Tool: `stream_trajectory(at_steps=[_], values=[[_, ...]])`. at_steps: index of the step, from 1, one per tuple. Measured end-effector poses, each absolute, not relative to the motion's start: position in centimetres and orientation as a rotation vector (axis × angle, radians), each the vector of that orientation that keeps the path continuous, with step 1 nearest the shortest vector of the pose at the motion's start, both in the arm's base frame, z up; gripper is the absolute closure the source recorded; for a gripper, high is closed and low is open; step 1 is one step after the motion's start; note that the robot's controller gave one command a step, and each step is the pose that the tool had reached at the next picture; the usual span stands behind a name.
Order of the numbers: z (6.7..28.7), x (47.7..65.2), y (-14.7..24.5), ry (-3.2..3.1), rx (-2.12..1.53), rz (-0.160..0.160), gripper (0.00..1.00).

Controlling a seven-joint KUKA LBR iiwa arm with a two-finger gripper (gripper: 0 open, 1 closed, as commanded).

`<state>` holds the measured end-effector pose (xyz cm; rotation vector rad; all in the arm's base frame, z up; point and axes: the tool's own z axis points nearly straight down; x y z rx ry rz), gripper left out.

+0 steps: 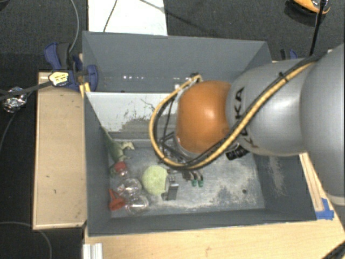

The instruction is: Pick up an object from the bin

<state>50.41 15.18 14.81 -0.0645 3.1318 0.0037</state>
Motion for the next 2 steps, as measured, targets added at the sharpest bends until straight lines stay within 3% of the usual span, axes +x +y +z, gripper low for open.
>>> stream_trajectory(at_steps=[1, 2], values=[[10.43, 51.07, 15.45, 3.128, -0.302, 0.002, 0.00], [9.73, 51.24, 15.27, 3.118, -0.369, 0.001, 0.00]])
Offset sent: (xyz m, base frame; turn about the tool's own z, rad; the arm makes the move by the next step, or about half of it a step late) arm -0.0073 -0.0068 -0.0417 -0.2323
